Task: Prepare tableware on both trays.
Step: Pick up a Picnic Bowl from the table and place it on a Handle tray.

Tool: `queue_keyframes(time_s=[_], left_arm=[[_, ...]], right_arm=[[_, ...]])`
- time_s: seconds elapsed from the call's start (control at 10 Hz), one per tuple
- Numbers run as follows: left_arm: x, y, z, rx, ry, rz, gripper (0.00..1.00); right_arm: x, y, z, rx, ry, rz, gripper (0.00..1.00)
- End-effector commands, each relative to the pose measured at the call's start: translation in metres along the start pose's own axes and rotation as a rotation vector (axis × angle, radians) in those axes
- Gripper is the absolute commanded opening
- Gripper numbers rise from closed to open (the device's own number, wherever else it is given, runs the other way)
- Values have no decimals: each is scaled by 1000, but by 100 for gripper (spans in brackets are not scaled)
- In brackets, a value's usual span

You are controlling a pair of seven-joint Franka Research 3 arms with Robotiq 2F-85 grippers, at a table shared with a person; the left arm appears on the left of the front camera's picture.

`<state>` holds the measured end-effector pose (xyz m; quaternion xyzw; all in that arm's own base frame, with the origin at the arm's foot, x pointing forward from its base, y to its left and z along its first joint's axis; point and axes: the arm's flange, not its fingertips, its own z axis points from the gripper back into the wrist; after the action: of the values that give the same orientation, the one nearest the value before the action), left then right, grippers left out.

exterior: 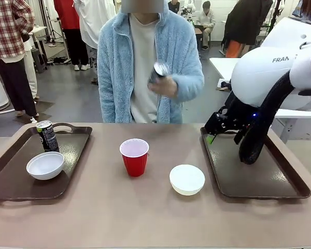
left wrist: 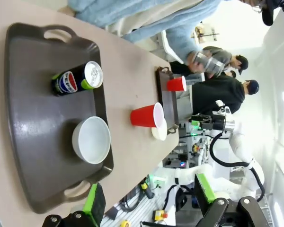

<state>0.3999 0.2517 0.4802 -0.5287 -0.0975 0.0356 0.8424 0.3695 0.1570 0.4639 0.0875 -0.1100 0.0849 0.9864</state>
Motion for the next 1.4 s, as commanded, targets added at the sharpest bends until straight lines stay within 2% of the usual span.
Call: queue_keyframes(time_s=[0.0,0.1,0.2,0.5,0.6,0.7,1.0,1.1,1.2,1.3], left_arm=[[0,-1,1,1,-3,-4,100],[0,-1,1,1,-3,-4,100],[0,-1,1,1,-3,-4,100],[0,-1,1,1,-3,-4,100],[0,-1,1,1,-3,-4,100],[0,-1,1,1,-3,-4,100],[0,-1,1,1,-3,-4,100],[0,-1,1,1,-3,-4,100],[0,-1,1,1,-3,-4,100],[0,-1,1,1,-3,-4,100]], right_arm=[[-10,-2,1,-11,21,-15,100],[-16,-6,4,-3,37,-6,100],[-3,2,0,-5,10,4,100],[-6,0,2,9,20,4,100],[-4,2,-15,-69,-29,44,100],[3,3,-30,-81,-53,90,100],[8,1,-57,-12,-15,126,100],[3,-1,-62,7,21,125,100],[-22,1,-48,-30,66,111,100],[-69,8,-9,-50,128,141,100]])
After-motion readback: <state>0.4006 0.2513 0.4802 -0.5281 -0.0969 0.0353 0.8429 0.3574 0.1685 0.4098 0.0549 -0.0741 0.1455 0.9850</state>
